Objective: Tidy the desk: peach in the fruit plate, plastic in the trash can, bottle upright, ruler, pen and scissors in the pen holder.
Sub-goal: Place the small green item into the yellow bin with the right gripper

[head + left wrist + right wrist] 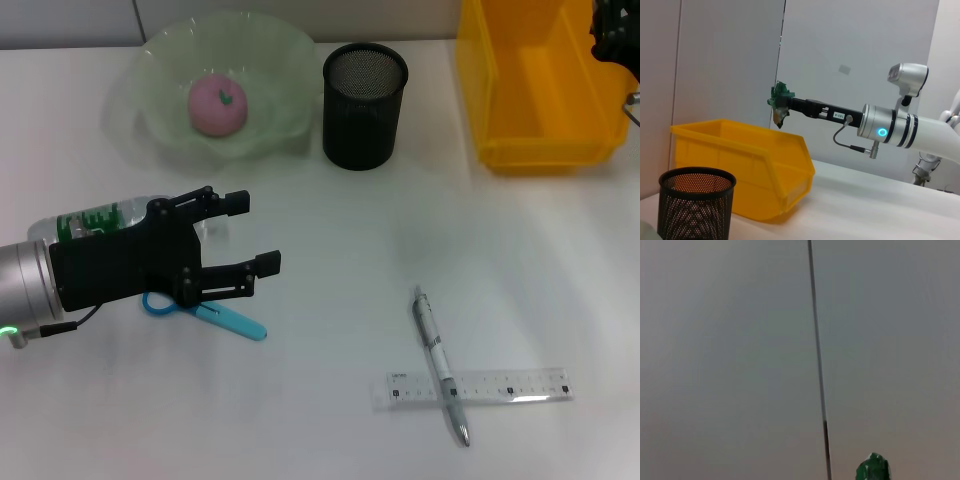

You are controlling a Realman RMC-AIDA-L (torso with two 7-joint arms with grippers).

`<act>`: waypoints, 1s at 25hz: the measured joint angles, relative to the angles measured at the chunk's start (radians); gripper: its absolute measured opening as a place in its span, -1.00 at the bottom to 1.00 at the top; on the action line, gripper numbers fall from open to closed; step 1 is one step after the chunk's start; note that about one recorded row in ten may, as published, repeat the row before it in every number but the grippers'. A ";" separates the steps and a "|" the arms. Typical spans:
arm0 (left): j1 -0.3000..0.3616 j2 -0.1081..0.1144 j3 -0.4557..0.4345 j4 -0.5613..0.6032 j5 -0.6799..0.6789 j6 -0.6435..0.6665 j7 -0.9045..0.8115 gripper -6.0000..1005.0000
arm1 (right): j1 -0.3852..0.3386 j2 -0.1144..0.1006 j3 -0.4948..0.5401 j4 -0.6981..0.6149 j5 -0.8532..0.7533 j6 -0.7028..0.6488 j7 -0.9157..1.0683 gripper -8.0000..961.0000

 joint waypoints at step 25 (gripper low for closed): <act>0.002 0.006 -0.002 0.006 -0.001 0.001 0.000 0.62 | 0.011 -0.005 -0.008 -0.004 -0.003 0.004 0.007 -0.21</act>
